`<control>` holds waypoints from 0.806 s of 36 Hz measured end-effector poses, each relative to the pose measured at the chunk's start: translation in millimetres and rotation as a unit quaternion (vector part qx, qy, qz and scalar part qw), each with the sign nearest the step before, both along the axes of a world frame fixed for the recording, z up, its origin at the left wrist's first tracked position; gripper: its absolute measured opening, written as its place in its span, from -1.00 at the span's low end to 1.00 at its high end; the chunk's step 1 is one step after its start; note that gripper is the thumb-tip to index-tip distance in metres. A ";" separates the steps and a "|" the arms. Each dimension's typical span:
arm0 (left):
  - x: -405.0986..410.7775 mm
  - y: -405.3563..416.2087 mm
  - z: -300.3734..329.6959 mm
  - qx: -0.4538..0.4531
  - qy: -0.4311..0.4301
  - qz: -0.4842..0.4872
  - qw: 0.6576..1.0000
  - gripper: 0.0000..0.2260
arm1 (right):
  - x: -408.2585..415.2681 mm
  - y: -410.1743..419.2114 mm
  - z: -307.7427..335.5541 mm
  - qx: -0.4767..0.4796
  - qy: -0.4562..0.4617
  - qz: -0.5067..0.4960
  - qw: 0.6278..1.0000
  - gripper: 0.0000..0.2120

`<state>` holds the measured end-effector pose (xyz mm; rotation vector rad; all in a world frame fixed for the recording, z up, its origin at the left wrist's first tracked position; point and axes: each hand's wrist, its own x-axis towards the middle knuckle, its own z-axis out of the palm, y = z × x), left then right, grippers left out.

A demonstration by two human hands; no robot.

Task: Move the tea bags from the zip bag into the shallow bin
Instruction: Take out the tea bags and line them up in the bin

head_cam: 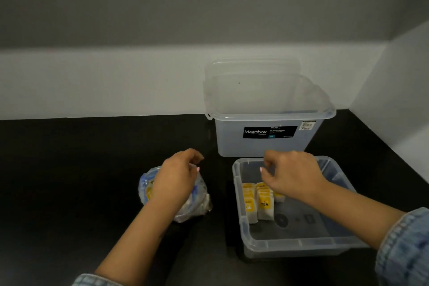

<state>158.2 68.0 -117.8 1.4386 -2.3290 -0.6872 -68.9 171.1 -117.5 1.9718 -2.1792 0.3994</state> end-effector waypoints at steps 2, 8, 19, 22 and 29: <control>12.9 -8.6 2.2 -0.004 -0.084 0.031 0.996 -0.75 | 8.8 -5.8 2.2 -0.031 -0.009 -0.004 0.999 -0.83; 28.1 -22.9 -2.0 -0.010 -0.266 0.023 0.964 -0.70 | 42.3 -18.6 9.1 -0.068 -0.048 -0.007 0.996 -0.80; 31.9 -31.9 -24.1 -0.040 -0.309 -0.005 0.950 -0.51 | 109.6 -36.6 21.5 0.043 -0.082 0.042 0.995 -0.86; 32.7 -30.6 -27.7 -0.065 -0.308 -0.008 0.949 -0.56 | 126.7 -47.3 15.0 0.078 -0.080 0.058 0.992 -0.86; 39.2 -30.0 -28.5 -0.101 -0.299 -0.026 0.949 -0.77 | 158.6 -70.7 -1.3 0.179 -0.011 0.045 0.983 -0.74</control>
